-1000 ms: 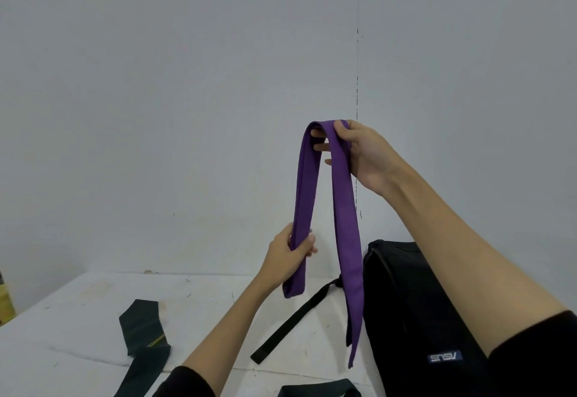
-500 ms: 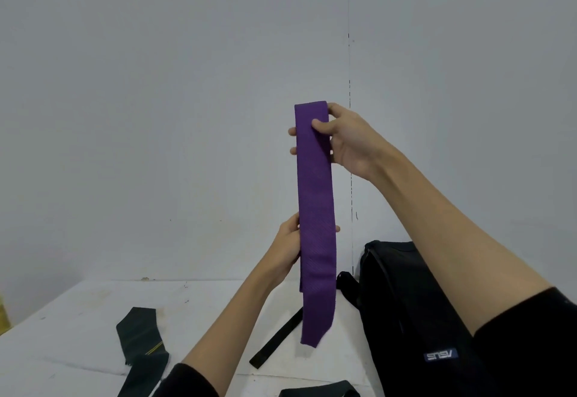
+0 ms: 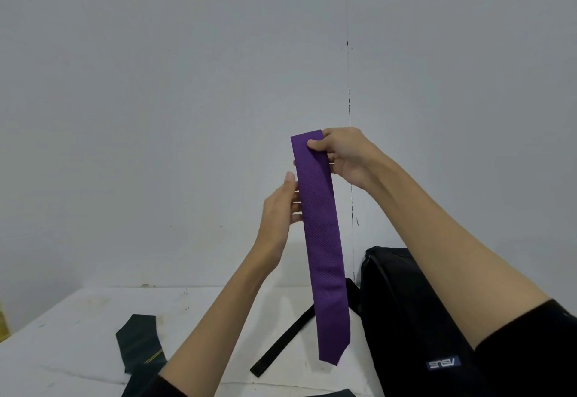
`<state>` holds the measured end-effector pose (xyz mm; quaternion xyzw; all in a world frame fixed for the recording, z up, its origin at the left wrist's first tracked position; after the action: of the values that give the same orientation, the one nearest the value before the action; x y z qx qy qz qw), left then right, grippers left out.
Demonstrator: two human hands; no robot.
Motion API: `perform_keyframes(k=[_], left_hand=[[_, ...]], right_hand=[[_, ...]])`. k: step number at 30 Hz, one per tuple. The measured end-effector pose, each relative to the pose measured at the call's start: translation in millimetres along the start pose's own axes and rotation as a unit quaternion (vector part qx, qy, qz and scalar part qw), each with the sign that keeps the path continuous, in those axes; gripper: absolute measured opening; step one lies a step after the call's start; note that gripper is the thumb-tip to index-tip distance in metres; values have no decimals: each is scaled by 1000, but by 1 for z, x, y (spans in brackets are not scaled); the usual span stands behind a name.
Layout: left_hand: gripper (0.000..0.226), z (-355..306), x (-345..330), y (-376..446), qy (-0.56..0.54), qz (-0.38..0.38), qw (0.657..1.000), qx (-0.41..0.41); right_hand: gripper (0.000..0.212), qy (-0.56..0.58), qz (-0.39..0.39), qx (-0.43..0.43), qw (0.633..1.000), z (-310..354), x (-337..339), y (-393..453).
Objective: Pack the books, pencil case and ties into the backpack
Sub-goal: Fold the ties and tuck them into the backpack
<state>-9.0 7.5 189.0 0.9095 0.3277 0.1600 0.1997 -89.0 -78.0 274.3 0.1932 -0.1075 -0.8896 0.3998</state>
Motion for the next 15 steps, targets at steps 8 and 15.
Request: perform_keyframes(k=[8,15], left_hand=[[21,-26,2,6,49,12,998,-43],[19,-36,14,24,80,-57,994,-38]], right_hand=[[10,-33,-24,9,999,3,4,-5],[32,-129,7,-35,991,-16,13,-17]])
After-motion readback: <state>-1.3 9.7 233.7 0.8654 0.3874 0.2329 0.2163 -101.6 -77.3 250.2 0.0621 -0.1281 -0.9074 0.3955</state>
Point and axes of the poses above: each hand's wrist, its own y-axis towards the middle knuckle, its own x-axis out of the back of the hand, z = x × y, the point moved 5 cm from there along y, towards the middle knuckle, and after that the axes turned 14 degrees about y, right-handed, at the moved point
